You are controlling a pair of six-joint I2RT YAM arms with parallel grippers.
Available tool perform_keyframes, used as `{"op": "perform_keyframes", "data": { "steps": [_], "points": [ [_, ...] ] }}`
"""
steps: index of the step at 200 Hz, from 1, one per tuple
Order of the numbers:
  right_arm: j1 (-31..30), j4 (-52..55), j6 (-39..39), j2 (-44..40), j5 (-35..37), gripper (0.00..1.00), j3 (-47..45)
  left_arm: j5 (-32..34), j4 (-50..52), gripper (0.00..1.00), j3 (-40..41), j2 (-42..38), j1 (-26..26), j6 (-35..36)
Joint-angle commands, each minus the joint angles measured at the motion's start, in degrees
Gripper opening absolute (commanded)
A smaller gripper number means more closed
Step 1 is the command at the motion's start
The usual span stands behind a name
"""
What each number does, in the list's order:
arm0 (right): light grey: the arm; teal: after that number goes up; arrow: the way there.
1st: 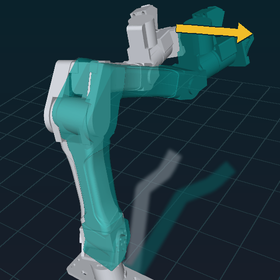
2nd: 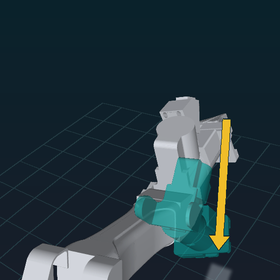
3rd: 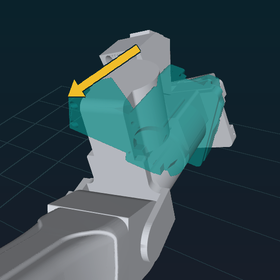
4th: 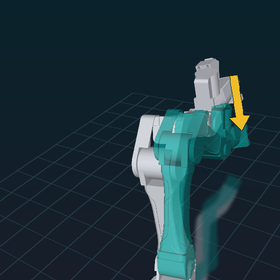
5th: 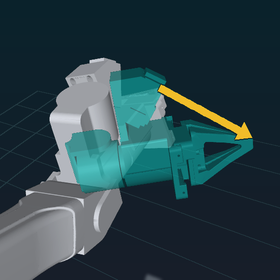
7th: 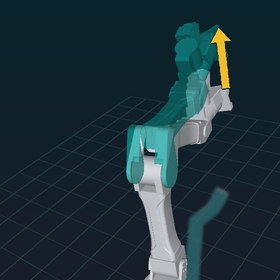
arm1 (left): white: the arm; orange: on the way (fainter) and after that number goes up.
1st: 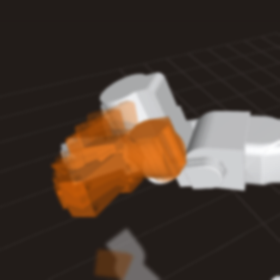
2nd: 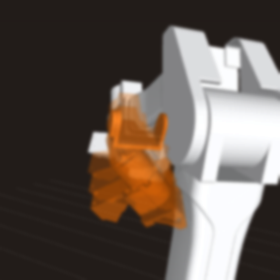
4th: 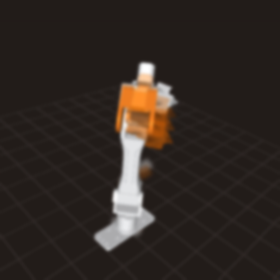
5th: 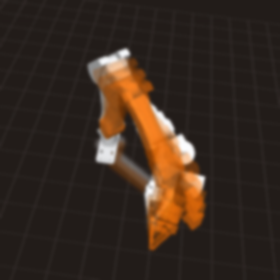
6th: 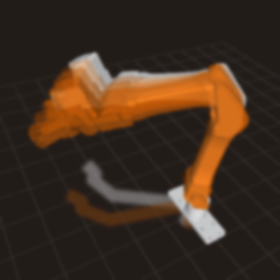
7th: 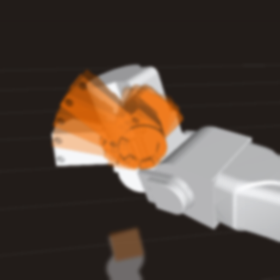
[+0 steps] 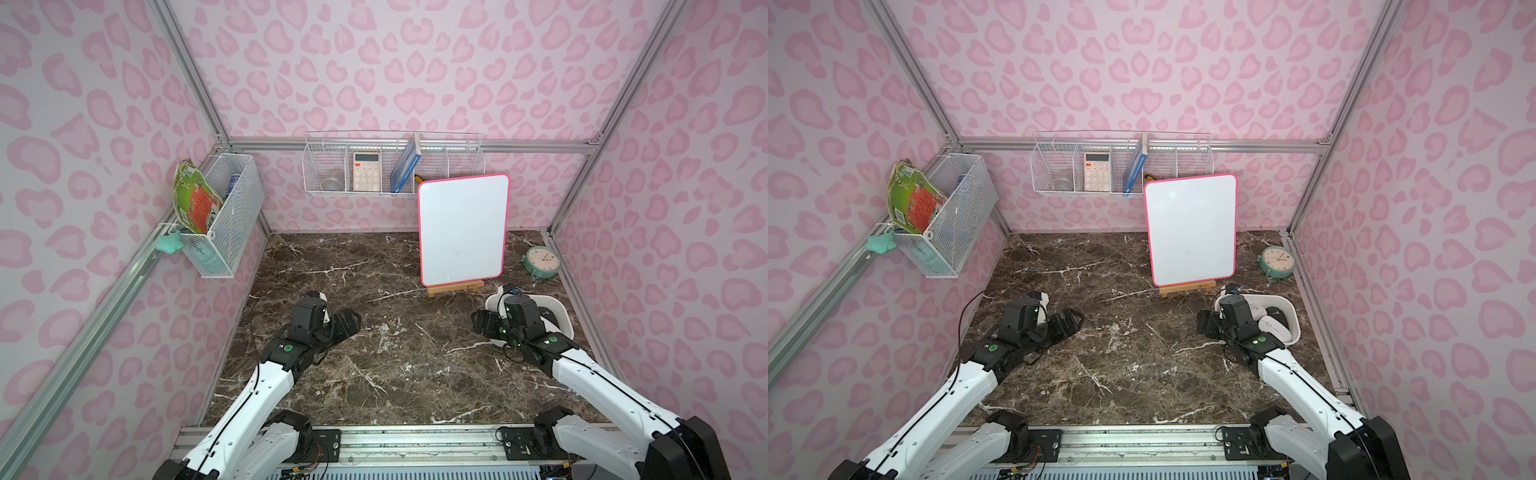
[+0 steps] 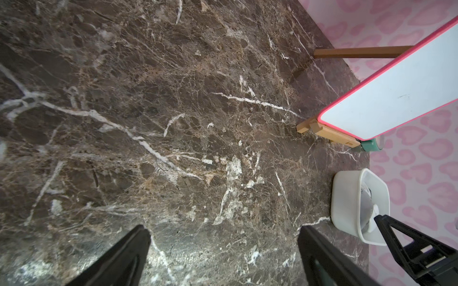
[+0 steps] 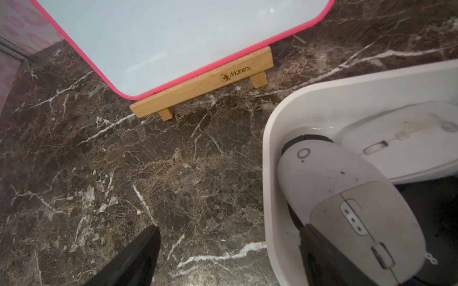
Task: Take out the mouse from the storage box
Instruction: Move the storage box to the center of the board.
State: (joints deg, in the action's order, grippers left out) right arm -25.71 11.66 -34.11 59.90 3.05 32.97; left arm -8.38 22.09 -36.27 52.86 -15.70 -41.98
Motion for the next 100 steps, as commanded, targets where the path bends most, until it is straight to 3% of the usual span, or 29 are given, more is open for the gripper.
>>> {"op": "perform_keyframes", "data": {
  "steps": [1, 100],
  "points": [
    [-0.7, 0.6, -0.8, 1.0, 0.8, 0.89, 0.0, 0.7, -0.8, 0.98, -0.7, 0.5, -0.6, 0.9],
    [-2.4, -0.3, -0.6, 2.6, -1.5, 0.87, -2.6, 2.2, -1.6, 0.99, 0.1, 1.2, -1.3, -0.2]
  ]
}}
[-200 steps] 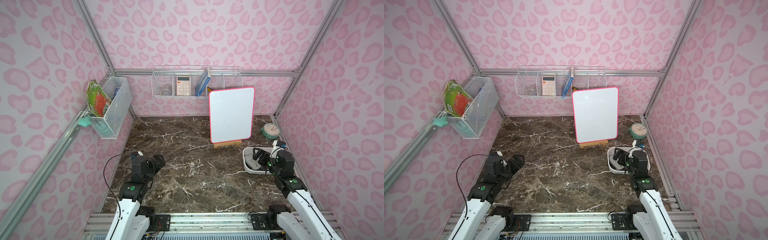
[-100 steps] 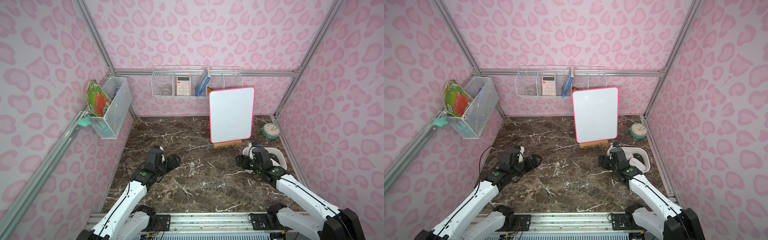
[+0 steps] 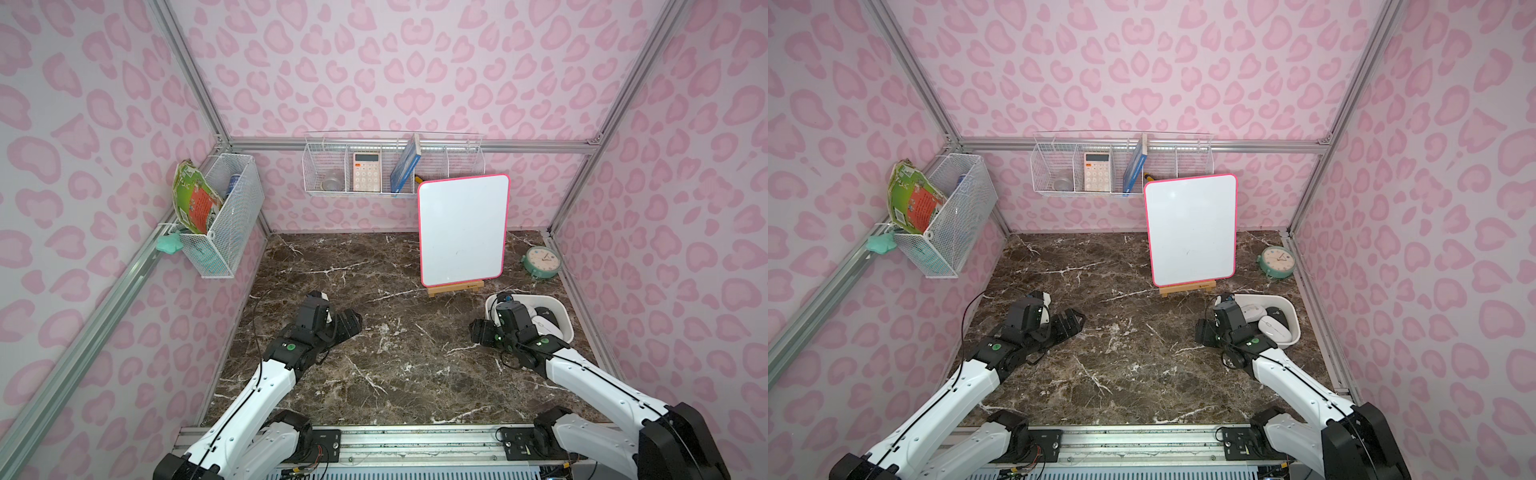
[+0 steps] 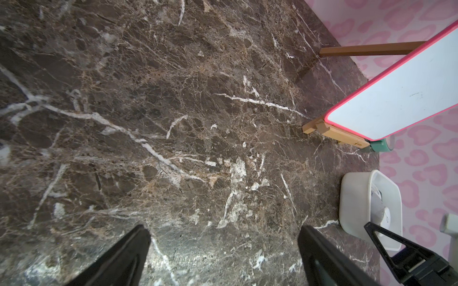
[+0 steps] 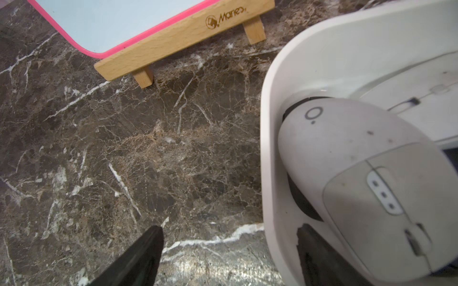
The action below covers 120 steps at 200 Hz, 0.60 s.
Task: Take out the mouse from the storage box
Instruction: Move the storage box to the center of the board.
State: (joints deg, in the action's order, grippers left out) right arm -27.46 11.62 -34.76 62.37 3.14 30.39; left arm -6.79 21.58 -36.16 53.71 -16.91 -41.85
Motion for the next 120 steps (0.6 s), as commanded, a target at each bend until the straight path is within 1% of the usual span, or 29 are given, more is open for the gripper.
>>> {"op": "perform_keyframes", "data": {
  "steps": [1, 33, 58, 94, 120],
  "points": [
    [-0.7, -0.3, 0.1, 0.1, -1.6, 0.87, 0.0, 0.6, -1.1, 0.99, 0.0, 0.3, -0.1, -0.3],
    [-1.7, -2.7, -0.2, 1.0, -2.7, 0.86, -1.3, 1.0, -0.9, 0.99, 0.1, 0.6, -0.2, -0.6],
    [-4.1, -4.8, -1.5, 1.9, -3.4, 0.85, -1.9, 1.3, -0.5, 0.98, -0.2, 0.9, -0.1, -0.8],
    [-11.2, -7.0, -3.9, 4.0, -1.8, 0.85, -0.4, 2.5, -0.1, 0.98, 0.0, 1.2, -0.2, -0.9],
    [-16.2, -9.5, -6.2, 6.9, -2.8, 0.85, 0.9, 3.1, -0.2, 0.99, 0.5, 1.5, -0.3, -1.0]
  ]
}}
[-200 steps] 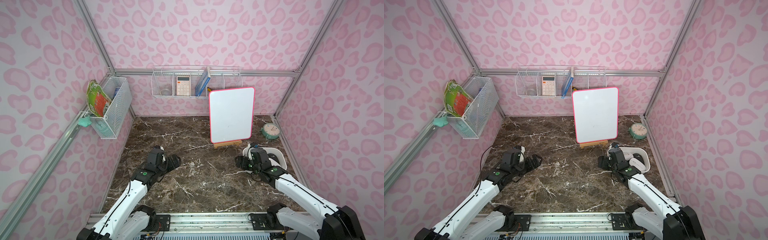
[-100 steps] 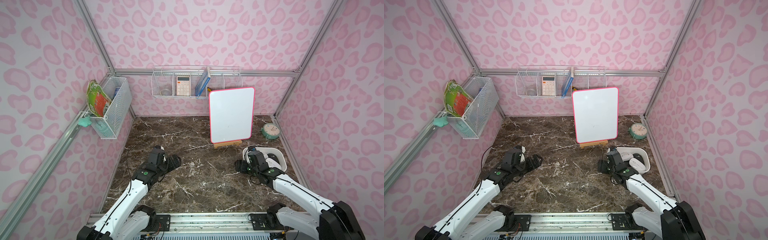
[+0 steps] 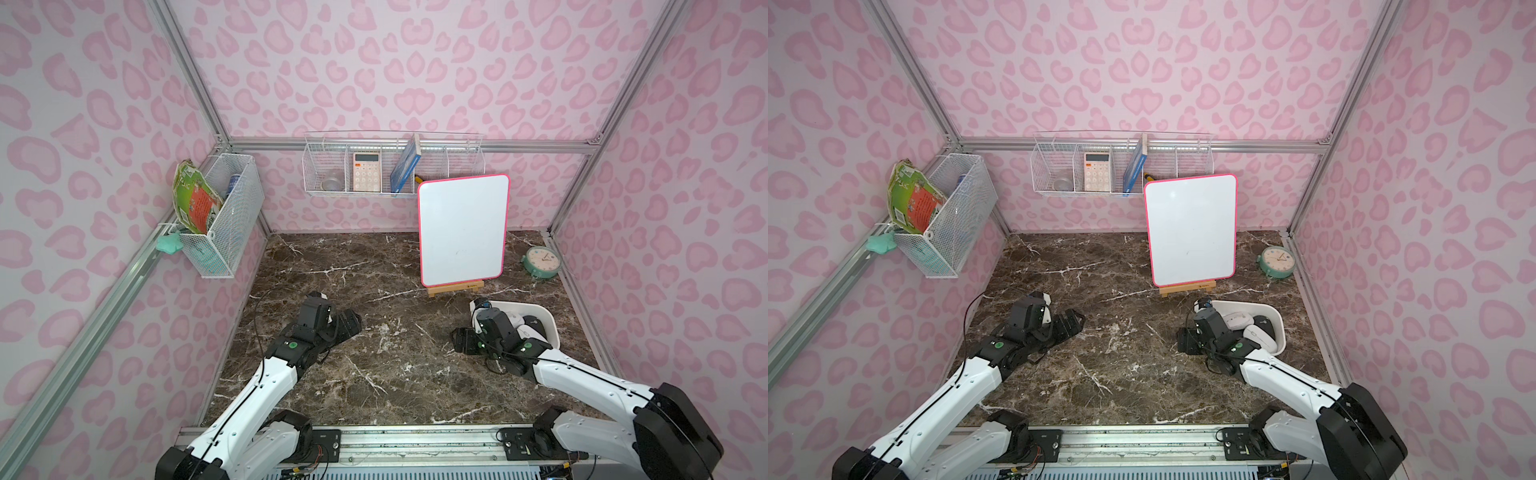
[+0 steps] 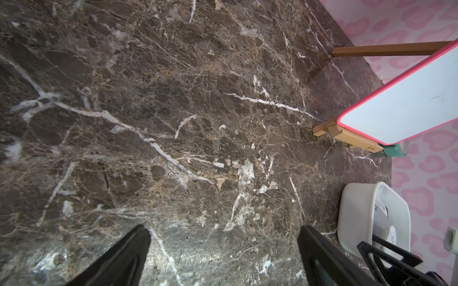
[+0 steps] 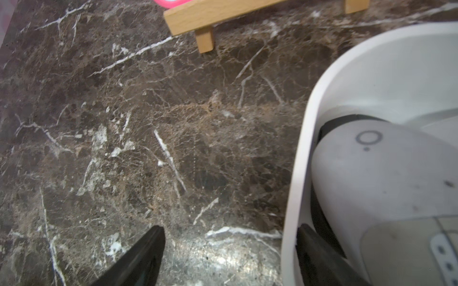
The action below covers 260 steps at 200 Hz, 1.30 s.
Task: Take out the mouse from the storage box
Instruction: Move the storage box to the center of the board.
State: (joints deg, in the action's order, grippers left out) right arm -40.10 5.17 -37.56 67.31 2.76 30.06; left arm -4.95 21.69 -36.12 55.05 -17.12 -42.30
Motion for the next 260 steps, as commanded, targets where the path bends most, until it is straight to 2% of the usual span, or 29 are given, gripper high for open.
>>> {"op": "perform_keyframes", "data": {
  "steps": [1, 40, 71, 96, 108, 134, 162, 179, 217, 260],
  "points": [
    [-3.8, -3.1, -3.5, 2.1, -2.4, 0.85, 1.3, 1.3, -0.4, 0.99, 0.4, 0.2, 0.0, -0.5],
    [-11.5, -1.5, -3.8, 7.5, -1.4, 0.85, 7.8, 1.6, -0.1, 0.98, 0.4, 0.7, 0.0, -0.6],
    [-13.7, 3.0, -3.2, 7.8, 4.8, 0.85, 11.0, 1.7, 1.6, 0.99, -0.8, 2.0, 0.0, -0.8],
    [-13.1, 7.5, -3.8, 3.5, 14.9, 0.88, 10.8, 0.7, 1.7, 0.98, -2.6, 4.2, -1.3, -0.2],
    [-11.3, 8.7, -3.6, 0.6, 18.1, 0.9, 9.7, 0.6, 1.9, 0.99, -4.3, 5.9, -3.1, -0.1],
    [-4.2, 8.4, -2.5, -7.0, 19.7, 0.9, 5.4, 1.9, 1.7, 0.99, -9.3, 11.8, -9.8, 0.8],
    [6.1, 6.8, -1.8, -14.3, 15.1, 0.92, 0.6, 2.3, 3.1, 0.99, -16.7, 20.0, -16.9, 1.6],
    [10.1, 5.9, -1.9, -17.1, 12.7, 0.92, -2.0, 3.3, 3.8, 0.99, -20.7, 25.4, -21.0, 2.5],
    [12.4, 4.5, -2.9, -19.4, 9.7, 0.92, -5.0, 4.5, 7.6, 0.97, -32.3, 37.6, -27.6, 5.7],
    [12.5, 3.5, -3.3, -25.6, 10.0, 0.93, -7.3, 4.3, 9.8, 0.97, -41.5, 48.4, -30.3, 7.9]
  ]
}}
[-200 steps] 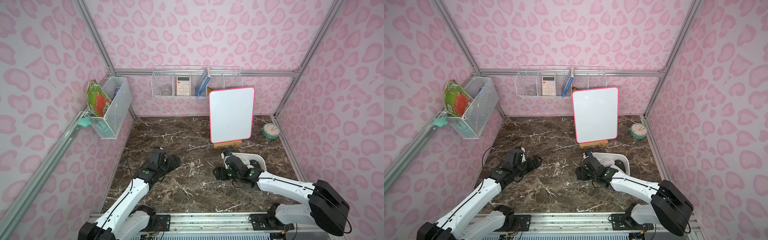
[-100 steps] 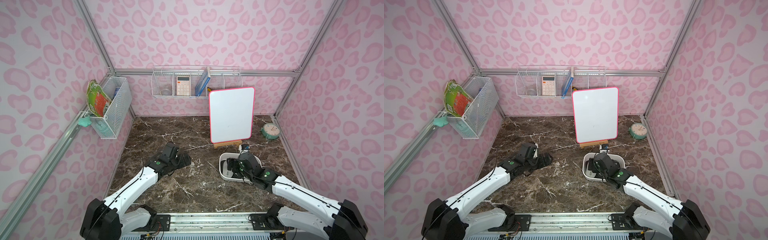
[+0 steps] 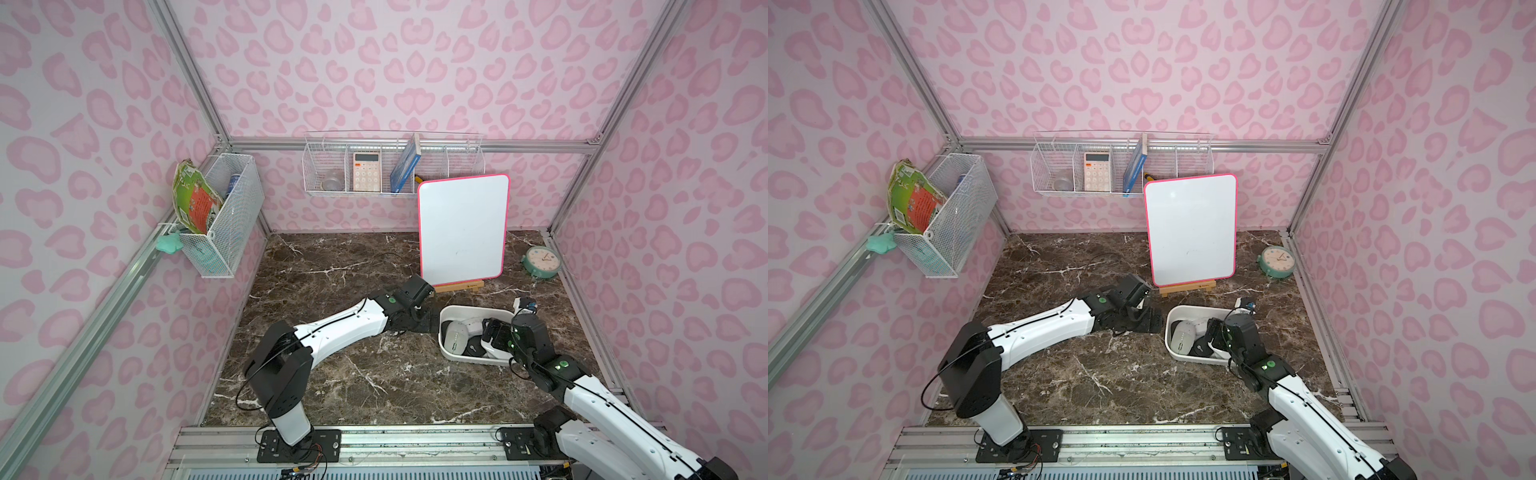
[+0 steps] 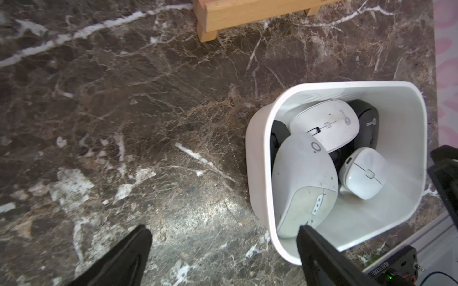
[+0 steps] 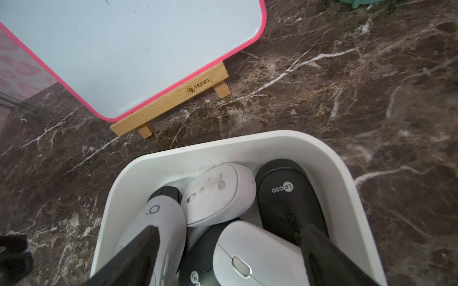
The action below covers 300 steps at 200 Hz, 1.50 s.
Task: Take out the mouse from the storage box
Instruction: Move the storage box to the center of the board.
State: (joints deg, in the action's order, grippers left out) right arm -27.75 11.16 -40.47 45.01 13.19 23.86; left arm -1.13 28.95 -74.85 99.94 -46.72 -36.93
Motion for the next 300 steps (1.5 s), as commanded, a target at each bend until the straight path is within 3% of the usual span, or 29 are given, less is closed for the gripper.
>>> {"op": "perform_keyframes", "data": {
  "steps": [1, 41, 107, 180, 235, 270, 300],
  "points": [
    [0.1, -2.5, -0.5, -3.5, -0.4, 0.93, -1.2, 0.5, 2.6, 0.97, -2.9, 3.7, -0.8, 2.6],
    [0.3, -2.3, 0.1, -9.2, 0.2, 0.94, -2.9, 1.1, 4.2, 0.95, -6.8, 9.0, -0.9, 2.0],
    [0.4, -2.1, -0.1, -9.5, 0.0, 0.94, -3.3, 4.5, 7.0, 0.93, -8.0, 11.9, -0.8, 0.9],
    [0.6, -2.4, -0.4, -6.7, -1.1, 0.94, -2.9, 7.1, 3.8, 0.9, 1.3, 4.9, 2.0, -1.7],
    [0.9, -0.7, -1.8, -1.5, 0.2, 0.95, -2.1, 5.6, 3.9, 0.88, 1.1, 5.4, 2.7, -2.1],
    [1.5, -0.1, -2.3, 1.7, 0.0, 0.95, -1.7, 5.3, 2.3, 0.86, 5.2, 3.2, 5.2, -2.7],
    [2.0, -2.5, -1.9, 3.3, -3.0, 0.95, -1.9, 6.3, 1.0, 0.86, 9.0, 0.1, 6.4, -2.7]
  ]
}}
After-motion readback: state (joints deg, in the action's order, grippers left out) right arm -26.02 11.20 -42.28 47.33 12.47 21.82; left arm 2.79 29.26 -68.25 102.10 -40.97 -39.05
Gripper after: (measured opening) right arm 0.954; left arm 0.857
